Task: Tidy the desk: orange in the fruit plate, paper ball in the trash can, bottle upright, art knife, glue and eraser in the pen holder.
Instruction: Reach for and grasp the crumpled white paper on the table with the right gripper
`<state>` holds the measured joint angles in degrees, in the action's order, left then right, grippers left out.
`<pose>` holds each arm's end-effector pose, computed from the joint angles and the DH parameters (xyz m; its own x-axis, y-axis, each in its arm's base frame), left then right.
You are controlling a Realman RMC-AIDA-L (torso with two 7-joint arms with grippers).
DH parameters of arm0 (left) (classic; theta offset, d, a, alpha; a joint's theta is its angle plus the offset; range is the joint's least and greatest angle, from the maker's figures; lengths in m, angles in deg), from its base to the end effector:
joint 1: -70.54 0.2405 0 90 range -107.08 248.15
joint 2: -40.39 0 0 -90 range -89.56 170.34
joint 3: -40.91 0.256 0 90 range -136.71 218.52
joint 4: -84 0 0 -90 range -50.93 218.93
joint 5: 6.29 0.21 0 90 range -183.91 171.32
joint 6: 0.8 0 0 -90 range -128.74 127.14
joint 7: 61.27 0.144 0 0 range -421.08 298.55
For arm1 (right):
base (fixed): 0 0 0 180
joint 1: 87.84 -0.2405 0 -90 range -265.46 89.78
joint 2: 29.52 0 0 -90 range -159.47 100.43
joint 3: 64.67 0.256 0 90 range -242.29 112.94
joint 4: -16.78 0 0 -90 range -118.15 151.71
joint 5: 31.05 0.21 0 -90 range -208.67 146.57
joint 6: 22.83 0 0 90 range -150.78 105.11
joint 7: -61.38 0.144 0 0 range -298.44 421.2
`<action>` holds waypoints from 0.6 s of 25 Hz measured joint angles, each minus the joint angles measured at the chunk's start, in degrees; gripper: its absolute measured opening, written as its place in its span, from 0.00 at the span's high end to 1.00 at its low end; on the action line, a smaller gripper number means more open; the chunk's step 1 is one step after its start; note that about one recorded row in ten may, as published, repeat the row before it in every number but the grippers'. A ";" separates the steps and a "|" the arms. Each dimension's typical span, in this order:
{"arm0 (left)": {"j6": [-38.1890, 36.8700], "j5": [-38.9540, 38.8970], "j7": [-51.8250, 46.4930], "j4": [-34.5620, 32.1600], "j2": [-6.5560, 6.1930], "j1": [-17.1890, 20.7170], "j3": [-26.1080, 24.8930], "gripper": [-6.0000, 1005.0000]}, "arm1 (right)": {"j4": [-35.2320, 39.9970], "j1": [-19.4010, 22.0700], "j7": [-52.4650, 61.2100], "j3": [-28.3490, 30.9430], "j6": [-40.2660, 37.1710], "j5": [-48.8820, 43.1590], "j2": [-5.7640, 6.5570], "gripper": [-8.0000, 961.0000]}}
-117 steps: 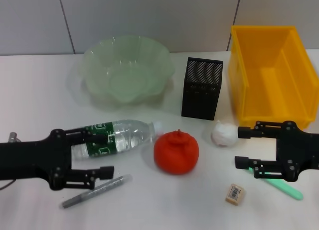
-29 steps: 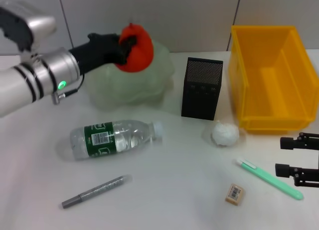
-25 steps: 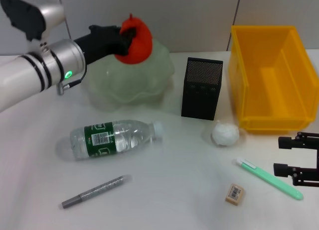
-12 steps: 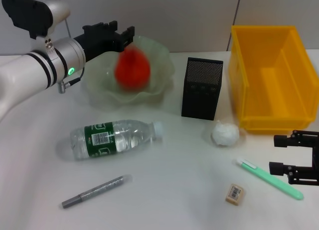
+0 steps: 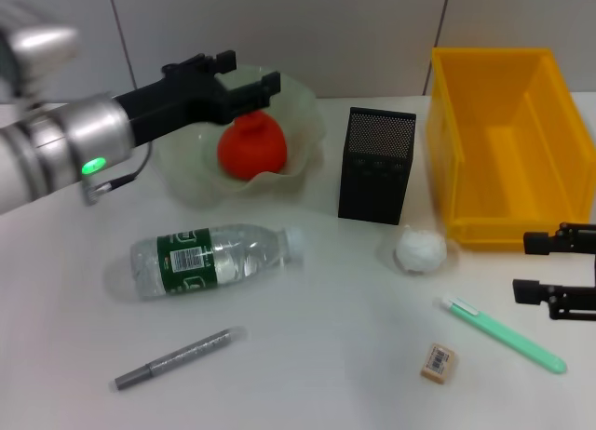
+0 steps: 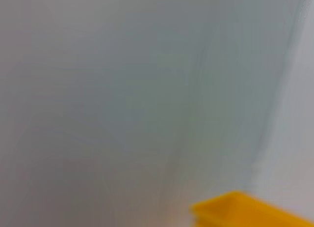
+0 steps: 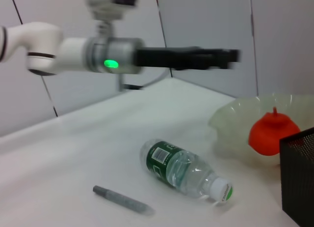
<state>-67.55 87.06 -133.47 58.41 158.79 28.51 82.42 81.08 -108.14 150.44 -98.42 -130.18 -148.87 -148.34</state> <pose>-0.2102 0.4192 -0.0030 0.6920 0.2047 0.6922 0.5655 -0.7498 -0.3435 0.2743 0.2819 0.0845 0.8437 -0.3172 -0.4332 -0.4336 -0.8783 -0.2014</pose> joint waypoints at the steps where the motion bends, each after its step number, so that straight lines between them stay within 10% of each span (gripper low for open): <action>1: 0.00 0.00 0.00 0.00 0.00 0.00 0.00 0.25 | 1.54 -0.37 1.56 -0.25 -0.36 -0.29 0.01 0.27; 7: -24.41 -0.45 -4.44 -9.79 -0.02 12.51 2.60 0.17 | 18.26 -5.38 21.86 -10.53 -4.73 -8.34 0.34 0.27; 15: -34.28 -0.77 0.09 -11.49 -0.16 21.76 3.01 0.18 | 22.15 -15.83 46.37 -23.49 -2.04 -25.01 -0.17 0.27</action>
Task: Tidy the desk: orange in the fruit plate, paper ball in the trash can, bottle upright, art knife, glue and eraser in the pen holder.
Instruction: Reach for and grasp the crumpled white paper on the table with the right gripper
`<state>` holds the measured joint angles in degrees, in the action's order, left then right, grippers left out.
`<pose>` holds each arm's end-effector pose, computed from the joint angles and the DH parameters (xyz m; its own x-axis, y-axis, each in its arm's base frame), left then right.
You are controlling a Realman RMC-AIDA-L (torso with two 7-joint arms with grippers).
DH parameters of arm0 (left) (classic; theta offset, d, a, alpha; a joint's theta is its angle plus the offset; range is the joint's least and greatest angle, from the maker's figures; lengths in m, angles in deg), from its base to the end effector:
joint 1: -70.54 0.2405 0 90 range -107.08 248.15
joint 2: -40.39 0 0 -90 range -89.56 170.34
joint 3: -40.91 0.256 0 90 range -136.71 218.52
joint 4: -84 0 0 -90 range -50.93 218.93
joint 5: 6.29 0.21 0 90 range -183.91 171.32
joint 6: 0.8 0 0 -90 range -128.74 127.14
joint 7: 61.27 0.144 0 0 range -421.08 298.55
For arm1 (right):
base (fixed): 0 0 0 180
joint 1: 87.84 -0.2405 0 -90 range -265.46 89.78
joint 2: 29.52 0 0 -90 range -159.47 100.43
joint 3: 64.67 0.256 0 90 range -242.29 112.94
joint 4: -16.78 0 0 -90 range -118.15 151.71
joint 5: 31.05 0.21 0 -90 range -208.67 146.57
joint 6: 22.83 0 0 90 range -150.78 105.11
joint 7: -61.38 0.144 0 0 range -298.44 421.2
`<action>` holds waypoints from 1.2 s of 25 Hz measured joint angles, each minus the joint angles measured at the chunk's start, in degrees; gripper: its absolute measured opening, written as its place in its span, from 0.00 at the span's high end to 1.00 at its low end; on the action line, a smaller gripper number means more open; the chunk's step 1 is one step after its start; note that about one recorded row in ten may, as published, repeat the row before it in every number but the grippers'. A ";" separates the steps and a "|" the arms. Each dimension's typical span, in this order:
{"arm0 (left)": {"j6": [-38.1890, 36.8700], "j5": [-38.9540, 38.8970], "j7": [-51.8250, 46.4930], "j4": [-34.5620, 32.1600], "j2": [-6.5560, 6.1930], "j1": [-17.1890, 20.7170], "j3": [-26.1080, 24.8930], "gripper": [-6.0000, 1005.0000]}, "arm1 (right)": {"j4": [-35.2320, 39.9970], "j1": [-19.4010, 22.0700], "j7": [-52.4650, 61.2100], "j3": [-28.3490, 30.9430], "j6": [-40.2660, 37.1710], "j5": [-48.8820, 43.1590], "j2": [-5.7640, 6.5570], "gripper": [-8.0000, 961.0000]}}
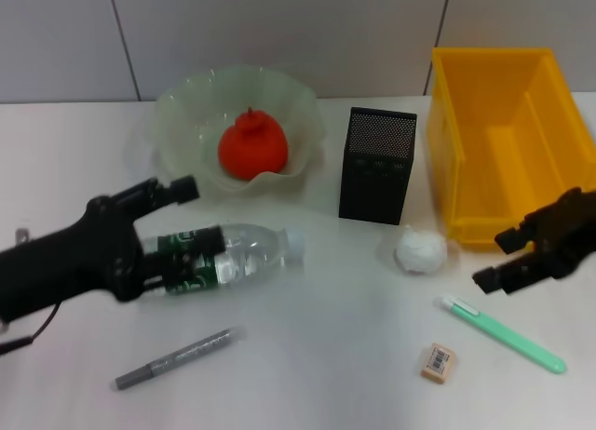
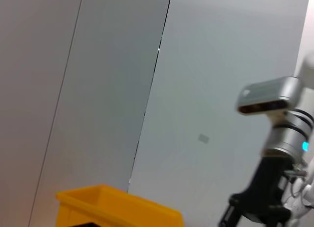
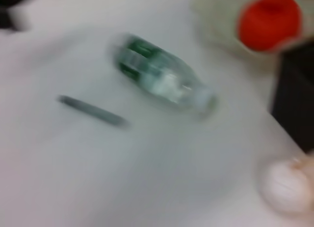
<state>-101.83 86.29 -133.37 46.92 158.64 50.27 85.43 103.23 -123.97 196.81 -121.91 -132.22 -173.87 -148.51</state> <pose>-0.2639 0.2832 0.0273 0.6223 0.1906 0.7592 0.4166 -0.9018 -0.1152 0.1670 0.3385 0.0723 0.7865 -0.6097 0.0982 -0.5633 -0.7734 -0.2907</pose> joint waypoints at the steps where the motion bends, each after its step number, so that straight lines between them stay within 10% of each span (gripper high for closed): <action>1: -0.20 0.00 0.30 0.02 0.00 0.56 0.01 0.18 | 0.00 0.00 0.00 0.00 0.00 0.00 0.00 0.27; 17: -1.75 0.21 2.39 1.57 0.17 3.27 0.12 0.19 | -10.90 -9.37 10.42 -30.24 18.04 -15.05 -0.29 0.27; 30: -1.85 -0.07 3.47 3.67 0.17 3.11 -0.22 0.20 | -19.37 -12.86 12.66 -41.58 27.05 -16.63 -0.64 0.27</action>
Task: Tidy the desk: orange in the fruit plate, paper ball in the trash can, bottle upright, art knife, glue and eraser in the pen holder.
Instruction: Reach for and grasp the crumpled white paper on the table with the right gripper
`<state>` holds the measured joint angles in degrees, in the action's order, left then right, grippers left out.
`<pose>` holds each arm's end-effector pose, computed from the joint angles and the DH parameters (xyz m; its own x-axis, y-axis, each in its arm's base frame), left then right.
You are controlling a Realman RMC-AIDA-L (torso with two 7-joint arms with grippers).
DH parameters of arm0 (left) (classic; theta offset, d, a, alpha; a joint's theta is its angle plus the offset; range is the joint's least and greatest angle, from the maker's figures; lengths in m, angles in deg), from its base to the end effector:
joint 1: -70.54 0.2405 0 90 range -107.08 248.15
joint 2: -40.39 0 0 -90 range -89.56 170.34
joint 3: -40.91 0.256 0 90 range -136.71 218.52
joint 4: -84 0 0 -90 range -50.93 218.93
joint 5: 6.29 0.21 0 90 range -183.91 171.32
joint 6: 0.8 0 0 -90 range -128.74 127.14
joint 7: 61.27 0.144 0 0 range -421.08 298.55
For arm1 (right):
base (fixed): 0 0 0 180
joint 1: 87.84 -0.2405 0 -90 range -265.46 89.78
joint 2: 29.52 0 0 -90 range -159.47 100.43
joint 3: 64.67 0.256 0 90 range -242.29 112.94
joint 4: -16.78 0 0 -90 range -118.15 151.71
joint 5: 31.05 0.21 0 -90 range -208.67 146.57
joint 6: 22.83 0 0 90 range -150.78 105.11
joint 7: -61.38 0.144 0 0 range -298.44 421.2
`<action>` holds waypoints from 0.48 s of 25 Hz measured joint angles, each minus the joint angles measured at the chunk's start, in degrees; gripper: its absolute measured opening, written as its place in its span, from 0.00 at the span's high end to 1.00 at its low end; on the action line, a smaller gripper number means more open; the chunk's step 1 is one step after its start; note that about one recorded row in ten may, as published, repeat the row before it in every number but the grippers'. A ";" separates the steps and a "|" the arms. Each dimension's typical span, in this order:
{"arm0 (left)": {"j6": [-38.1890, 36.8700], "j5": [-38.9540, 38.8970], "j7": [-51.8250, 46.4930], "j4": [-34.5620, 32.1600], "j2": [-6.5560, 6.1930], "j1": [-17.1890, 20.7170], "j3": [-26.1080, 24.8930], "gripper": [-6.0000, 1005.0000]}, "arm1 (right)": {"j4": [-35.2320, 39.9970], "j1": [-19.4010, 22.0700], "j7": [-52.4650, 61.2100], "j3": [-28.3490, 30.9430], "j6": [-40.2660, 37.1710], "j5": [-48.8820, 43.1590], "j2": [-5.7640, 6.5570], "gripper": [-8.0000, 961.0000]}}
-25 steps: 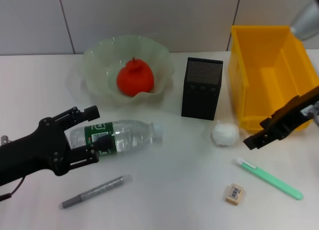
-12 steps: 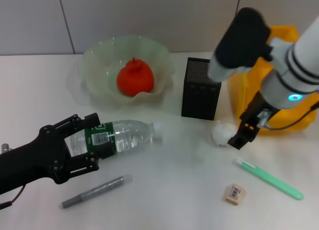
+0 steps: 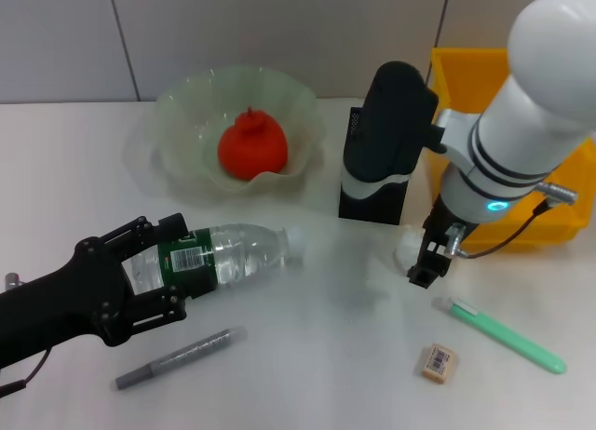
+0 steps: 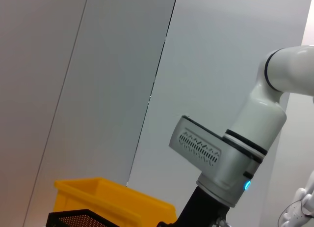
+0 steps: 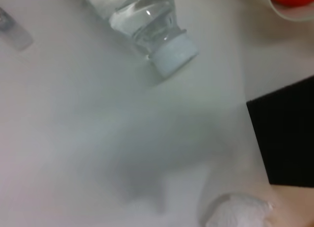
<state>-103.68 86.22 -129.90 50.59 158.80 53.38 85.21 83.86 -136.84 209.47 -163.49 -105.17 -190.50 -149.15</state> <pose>-0.2797 0.2593 0.0187 0.5904 0.2143 0.7782 0.4495 -0.8881 -0.0964 0.1303 0.3777 -0.0553 0.7662 -0.3503 0.5387 -0.0941 -0.8905 -0.4452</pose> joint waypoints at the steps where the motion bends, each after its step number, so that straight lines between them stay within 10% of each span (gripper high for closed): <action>1: 0.01 -0.02 0.09 0.00 0.04 0.00 0.00 0.20 | -0.33 -0.15 0.14 -0.54 0.51 -0.01 -0.03 0.27; 12: 0.04 -0.07 0.26 1.47 -0.05 0.00 -0.05 0.21 | -4.36 -2.34 5.70 -7.60 4.43 -3.27 -0.08 0.27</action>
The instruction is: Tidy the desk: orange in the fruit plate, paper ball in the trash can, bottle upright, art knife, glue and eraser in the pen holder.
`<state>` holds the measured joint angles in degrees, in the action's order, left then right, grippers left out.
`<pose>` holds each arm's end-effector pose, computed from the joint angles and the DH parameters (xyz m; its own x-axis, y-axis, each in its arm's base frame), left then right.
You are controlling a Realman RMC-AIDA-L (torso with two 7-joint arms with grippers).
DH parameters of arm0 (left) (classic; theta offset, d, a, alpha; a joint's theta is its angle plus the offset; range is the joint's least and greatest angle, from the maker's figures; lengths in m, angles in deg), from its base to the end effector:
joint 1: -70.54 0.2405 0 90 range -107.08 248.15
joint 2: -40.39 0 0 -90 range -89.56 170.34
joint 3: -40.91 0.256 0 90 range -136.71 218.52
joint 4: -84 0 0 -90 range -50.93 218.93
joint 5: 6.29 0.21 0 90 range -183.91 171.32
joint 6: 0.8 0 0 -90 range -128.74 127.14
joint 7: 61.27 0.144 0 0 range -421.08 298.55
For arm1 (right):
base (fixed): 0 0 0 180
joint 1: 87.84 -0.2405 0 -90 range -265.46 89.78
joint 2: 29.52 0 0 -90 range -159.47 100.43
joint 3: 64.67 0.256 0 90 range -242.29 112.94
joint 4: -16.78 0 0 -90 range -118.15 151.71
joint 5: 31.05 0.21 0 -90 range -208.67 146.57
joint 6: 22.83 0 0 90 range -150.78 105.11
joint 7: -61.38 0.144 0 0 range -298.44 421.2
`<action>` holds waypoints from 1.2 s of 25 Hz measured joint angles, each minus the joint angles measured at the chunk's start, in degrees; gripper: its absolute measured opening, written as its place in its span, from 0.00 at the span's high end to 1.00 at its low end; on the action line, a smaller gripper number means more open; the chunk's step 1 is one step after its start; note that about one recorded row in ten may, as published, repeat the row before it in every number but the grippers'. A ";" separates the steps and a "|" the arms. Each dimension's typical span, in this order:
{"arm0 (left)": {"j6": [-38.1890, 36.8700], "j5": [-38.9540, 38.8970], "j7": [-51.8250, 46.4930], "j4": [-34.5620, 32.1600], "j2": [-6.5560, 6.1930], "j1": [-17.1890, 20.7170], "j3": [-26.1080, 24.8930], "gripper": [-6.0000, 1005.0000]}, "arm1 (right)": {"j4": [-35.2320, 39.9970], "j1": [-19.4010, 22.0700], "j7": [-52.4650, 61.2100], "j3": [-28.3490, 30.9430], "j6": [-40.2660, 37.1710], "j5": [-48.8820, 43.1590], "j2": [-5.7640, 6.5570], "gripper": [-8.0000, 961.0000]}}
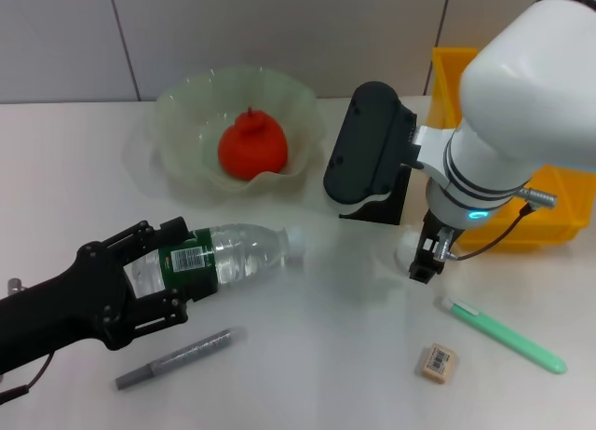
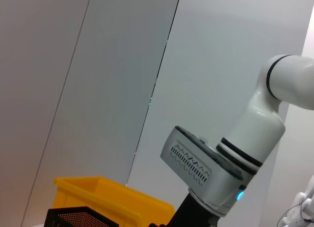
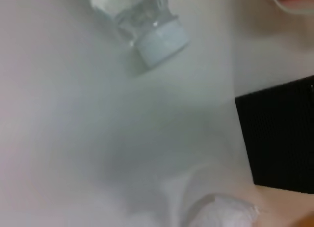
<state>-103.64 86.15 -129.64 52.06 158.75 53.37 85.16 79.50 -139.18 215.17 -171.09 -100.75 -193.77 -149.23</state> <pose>-0.2814 0.2572 0.0157 0.5772 0.2289 0.7839 0.4629 -0.8825 -0.0831 0.1333 0.3808 -0.0723 0.7308 -0.3367 0.5938 -0.0080 -0.8740 -0.4858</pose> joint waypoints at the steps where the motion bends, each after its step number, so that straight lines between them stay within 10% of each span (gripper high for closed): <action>1: -0.04 0.00 0.00 0.00 0.00 0.03 -0.03 0.21 | 0.00 0.00 0.00 0.00 0.00 0.00 0.00 0.27; 21: -0.70 0.00 0.18 -0.05 0.12 0.29 -0.04 0.22 | -4.25 0.89 -0.88 -0.73 6.43 0.45 -0.17 0.39; 30: -0.77 -0.07 1.30 -0.06 0.04 0.41 -0.05 0.23 | 18.86 6.33 -0.96 0.98 -6.87 0.56 0.00 0.47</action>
<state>-104.42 86.09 -128.34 52.01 158.79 53.78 85.11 98.36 -132.84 214.21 -170.11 -107.62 -193.21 -149.23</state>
